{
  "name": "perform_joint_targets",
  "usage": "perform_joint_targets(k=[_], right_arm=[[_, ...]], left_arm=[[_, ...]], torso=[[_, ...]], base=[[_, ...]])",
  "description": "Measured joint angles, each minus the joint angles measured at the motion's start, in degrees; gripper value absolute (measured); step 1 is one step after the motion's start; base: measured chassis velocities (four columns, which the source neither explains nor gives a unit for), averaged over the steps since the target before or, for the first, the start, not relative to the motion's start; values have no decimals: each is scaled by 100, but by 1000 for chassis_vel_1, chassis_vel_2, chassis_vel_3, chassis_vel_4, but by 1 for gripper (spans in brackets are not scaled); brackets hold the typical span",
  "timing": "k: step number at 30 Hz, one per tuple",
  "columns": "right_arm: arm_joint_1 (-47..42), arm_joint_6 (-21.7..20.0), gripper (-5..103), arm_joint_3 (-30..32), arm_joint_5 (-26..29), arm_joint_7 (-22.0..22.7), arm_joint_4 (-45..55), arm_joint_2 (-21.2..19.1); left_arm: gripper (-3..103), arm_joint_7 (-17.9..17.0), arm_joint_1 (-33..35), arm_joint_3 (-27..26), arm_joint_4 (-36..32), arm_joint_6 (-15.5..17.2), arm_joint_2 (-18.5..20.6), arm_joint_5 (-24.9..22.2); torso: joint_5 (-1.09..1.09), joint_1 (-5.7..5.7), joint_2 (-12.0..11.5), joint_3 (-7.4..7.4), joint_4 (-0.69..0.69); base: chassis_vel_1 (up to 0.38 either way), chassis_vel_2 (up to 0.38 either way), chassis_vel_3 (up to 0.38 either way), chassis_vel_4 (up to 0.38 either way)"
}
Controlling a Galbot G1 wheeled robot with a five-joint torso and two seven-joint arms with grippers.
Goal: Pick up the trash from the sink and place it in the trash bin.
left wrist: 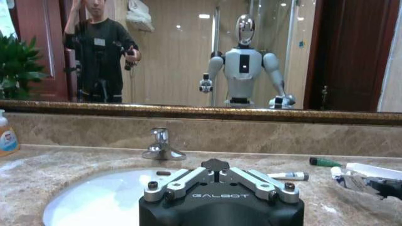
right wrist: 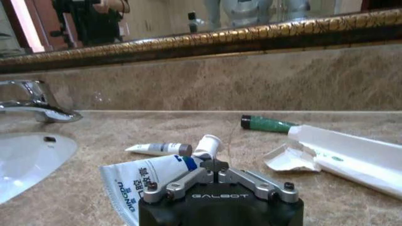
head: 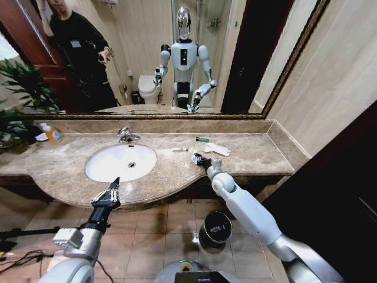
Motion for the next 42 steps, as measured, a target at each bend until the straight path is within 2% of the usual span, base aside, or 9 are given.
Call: perform_joint_targets(k=[8,21,24,31,39,42], right_arm=[[-251,28,0,172,-12,-40,318,-137],[-1200,24,0,876,17,-144,1109,-533],[-1709,22,0,1296,31,-261,1574,-737],[-2527,46,0,1934,48,-427,2205,-921],[-3273,283,0,2302,-149,-389,2445,-803],[-3859,352,0,2752,-245,-412,2639,-638]], left_arm=[[0,0,0,0,0,0,0,0],[0,0,0,0,0,0,0,0],[0,0,0,0,0,0,0,0],[0,0,0,0,0,0,0,0],[0,0,0,0,0,0,0,0],[0,0,0,0,0,0,0,0]], torso=[[0,0,0,0,0],[1,0,0,0,0],[1,0,0,0,0],[1,0,0,-1,-1],[1,0,0,-1,0],[-1,0,0,-1,0]], base=[[0,0,0,0],[0,0,0,0],[0,0,0,0],[0,0,0,0],[0,0,0,0],[0,0,0,0]])
